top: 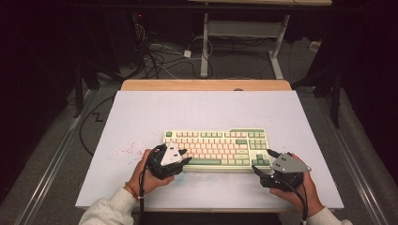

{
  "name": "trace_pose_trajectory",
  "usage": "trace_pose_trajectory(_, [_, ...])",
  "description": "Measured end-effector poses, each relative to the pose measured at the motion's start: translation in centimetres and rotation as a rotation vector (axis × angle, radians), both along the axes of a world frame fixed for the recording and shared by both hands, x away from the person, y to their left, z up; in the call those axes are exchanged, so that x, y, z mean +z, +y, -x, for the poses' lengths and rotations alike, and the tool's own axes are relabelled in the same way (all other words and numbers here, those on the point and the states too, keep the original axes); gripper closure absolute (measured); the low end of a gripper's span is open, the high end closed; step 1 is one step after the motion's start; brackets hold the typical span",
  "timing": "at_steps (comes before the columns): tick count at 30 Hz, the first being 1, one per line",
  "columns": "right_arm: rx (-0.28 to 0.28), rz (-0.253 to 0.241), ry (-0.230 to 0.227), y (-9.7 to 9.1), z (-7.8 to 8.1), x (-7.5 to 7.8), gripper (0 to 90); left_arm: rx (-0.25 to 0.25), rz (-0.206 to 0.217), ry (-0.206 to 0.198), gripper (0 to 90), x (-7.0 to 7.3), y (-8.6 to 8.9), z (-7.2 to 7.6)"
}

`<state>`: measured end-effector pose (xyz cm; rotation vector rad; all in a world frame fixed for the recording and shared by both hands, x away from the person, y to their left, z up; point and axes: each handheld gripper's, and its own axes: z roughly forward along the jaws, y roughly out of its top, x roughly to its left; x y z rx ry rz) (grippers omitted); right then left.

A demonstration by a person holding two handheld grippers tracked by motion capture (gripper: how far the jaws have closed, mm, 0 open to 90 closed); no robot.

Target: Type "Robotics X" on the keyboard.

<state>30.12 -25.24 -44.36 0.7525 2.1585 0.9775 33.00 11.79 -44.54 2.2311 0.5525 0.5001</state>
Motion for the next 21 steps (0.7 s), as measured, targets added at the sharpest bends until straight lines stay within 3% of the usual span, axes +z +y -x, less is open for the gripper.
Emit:
trace_pose_trajectory(8, [0.000, 0.001, 0.002, 0.0, 0.0, 0.0, 26.8, -0.033, -0.043, 0.030, 86.7, -0.2, -1.0, -0.5])
trace_pose_trajectory(13, [0.001, 0.004, 0.003, 0.1, 0.0, -0.1, 26.8, -0.044, -0.085, 0.042, 87.7, -0.5, -1.9, -0.9])
trace_pose_trajectory(21, [0.006, 0.011, 0.009, 0.2, -0.1, -0.2, 26.8, -0.059, -0.100, 0.057, 87.7, -0.4, -2.9, -1.8])
